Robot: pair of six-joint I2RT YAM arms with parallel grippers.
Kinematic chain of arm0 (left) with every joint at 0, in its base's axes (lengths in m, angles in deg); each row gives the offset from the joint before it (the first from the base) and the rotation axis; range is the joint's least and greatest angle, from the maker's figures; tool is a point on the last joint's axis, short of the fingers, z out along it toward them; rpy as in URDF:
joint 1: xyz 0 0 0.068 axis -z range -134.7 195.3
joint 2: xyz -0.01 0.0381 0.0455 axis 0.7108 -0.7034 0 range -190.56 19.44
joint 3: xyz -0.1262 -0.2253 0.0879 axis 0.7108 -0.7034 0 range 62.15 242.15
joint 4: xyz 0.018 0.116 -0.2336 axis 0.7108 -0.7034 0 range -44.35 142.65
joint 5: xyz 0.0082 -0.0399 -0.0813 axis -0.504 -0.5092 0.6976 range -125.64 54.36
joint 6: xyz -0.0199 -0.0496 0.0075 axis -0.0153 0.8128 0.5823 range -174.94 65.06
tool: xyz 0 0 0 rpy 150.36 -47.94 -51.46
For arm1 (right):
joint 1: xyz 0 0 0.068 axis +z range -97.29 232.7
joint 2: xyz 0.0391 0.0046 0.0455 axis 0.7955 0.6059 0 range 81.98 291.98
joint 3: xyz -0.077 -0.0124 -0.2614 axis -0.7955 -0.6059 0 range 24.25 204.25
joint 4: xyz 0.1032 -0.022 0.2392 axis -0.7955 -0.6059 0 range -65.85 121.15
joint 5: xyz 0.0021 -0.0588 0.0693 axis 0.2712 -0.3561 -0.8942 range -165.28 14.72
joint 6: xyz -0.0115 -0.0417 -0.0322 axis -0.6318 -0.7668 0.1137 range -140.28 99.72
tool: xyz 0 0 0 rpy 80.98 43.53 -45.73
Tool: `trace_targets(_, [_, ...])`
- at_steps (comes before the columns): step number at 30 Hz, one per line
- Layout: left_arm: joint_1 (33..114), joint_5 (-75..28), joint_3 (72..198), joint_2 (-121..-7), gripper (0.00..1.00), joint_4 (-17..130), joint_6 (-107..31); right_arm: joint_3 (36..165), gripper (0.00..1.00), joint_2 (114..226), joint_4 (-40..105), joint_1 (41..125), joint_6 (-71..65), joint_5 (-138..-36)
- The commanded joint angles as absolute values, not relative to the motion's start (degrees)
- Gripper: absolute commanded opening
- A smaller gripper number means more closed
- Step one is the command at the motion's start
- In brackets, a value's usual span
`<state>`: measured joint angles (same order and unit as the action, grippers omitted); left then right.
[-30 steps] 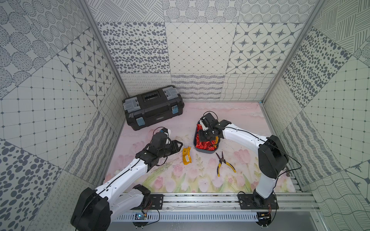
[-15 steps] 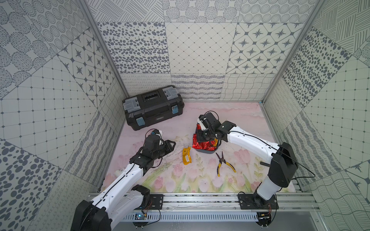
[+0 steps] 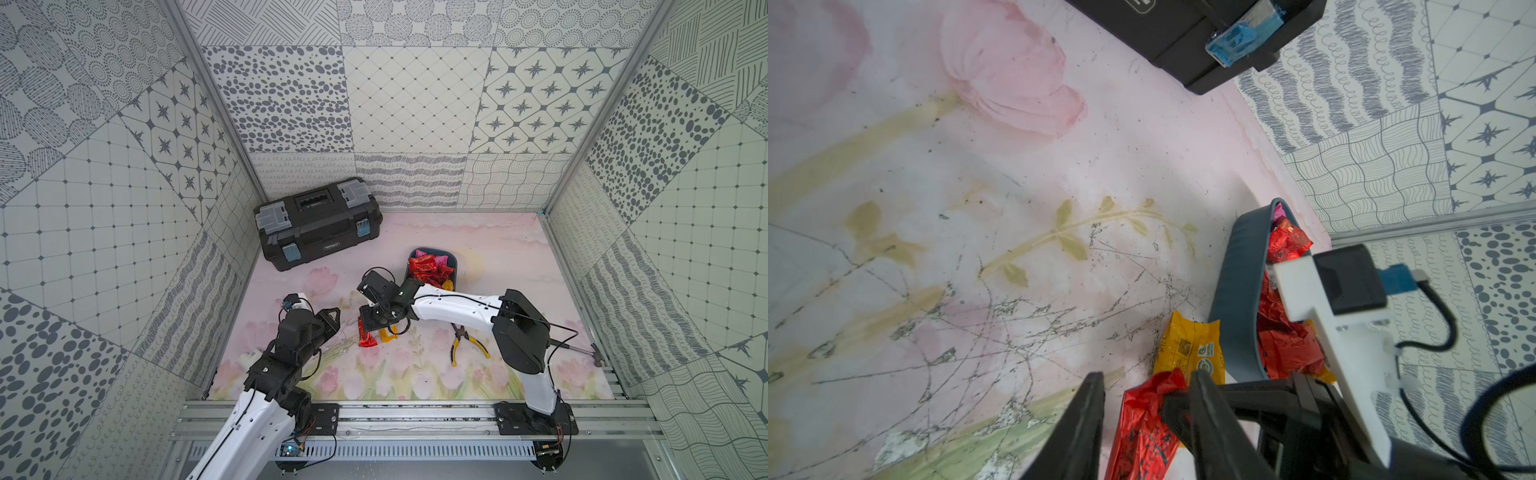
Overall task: Take the tea bags out of the storage box
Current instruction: Place the tea bag at the center of the board.
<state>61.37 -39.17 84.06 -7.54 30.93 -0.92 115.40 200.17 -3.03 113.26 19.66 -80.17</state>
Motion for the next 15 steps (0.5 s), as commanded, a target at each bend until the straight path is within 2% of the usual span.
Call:
trace_targets(1, [61.0, -41.2, 83.2, -6.1, 0.39, 25.5, 0.4, 118.1, 0.06, 202.9, -1.8, 113.1, 20.8, -77.6])
trace_targets(3, [61.0, -40.2, 83.5, -7.0, 0.39, 26.0, -0.1, 118.6, 0.1, 204.1, -1.9, 113.1, 20.9, -77.4])
trace_targets(7, [61.0, -35.7, 84.3, -9.9, 0.39, 30.6, -1.7, 118.9, 0.33, 203.1, -1.9, 113.0, 20.4, -77.4])
trace_targets(9, [61.0, -32.9, 85.2, -12.4, 0.4, 32.8, -3.2, 118.4, 0.4, 201.0, -1.9, 112.6, 19.9, -77.3])
trace_targets(15, [61.0, -22.2, 89.5, -21.8, 0.43, 39.7, -8.0, 111.8, 0.48, 188.2, -0.4, 108.8, 16.2, -75.2])
